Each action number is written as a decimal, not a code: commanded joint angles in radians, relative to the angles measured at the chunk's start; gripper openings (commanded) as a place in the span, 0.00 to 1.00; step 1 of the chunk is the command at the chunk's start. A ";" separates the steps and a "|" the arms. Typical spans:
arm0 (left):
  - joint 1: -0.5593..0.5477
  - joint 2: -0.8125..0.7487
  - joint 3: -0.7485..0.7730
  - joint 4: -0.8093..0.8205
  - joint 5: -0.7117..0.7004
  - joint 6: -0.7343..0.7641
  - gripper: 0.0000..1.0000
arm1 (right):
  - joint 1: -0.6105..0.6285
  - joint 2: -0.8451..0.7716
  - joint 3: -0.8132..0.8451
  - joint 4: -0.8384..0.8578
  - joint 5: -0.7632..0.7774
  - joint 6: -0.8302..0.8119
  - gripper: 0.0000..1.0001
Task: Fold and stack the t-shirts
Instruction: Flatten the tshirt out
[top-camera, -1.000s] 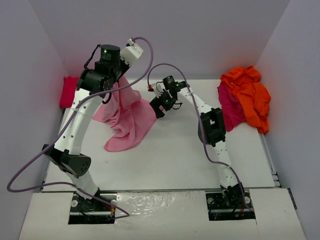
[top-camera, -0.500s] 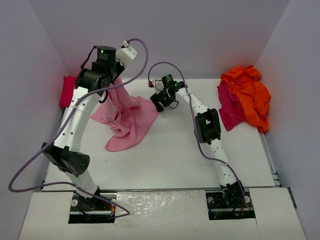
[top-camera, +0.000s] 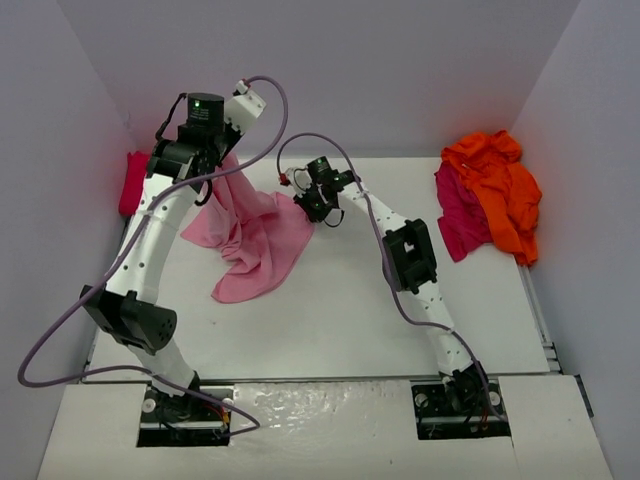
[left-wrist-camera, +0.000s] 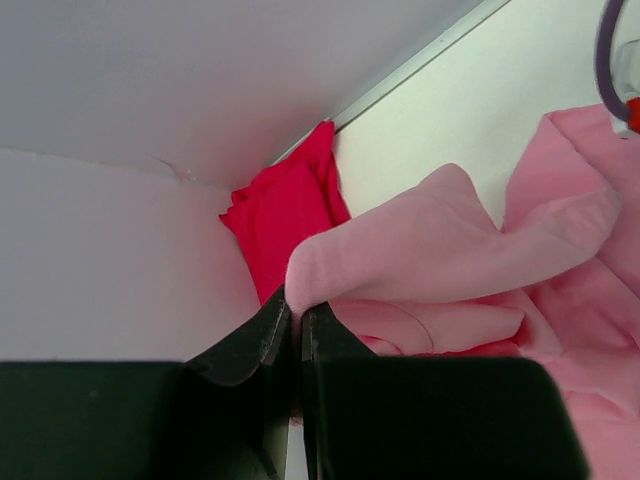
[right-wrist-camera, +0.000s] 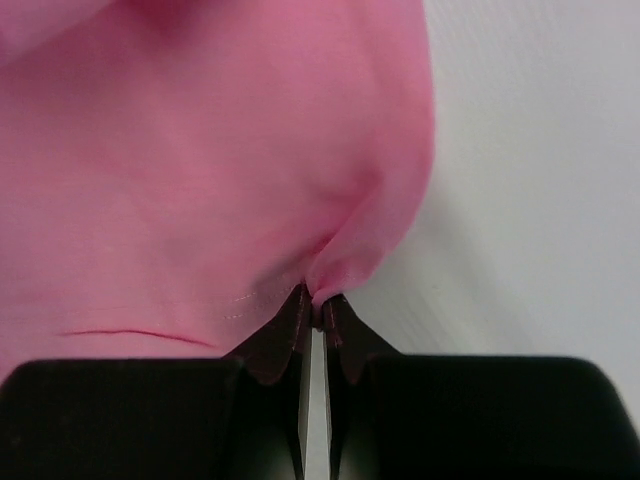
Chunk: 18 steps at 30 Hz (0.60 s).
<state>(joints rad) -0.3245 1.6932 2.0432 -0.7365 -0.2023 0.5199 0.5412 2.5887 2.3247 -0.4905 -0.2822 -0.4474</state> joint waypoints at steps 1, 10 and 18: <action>0.091 -0.095 -0.003 0.187 -0.089 -0.031 0.00 | -0.029 -0.121 -0.027 -0.056 0.416 -0.016 0.00; 0.268 -0.312 -0.027 0.154 0.017 -0.067 0.00 | -0.240 -0.609 -0.098 0.016 0.642 -0.089 0.00; 0.271 -0.567 0.011 0.013 0.120 -0.094 0.00 | -0.237 -1.126 -0.386 0.092 0.466 -0.094 0.00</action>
<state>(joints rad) -0.0716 1.2737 1.9819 -0.7209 -0.1013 0.4521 0.2707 1.7366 2.0812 -0.4523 0.2479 -0.5253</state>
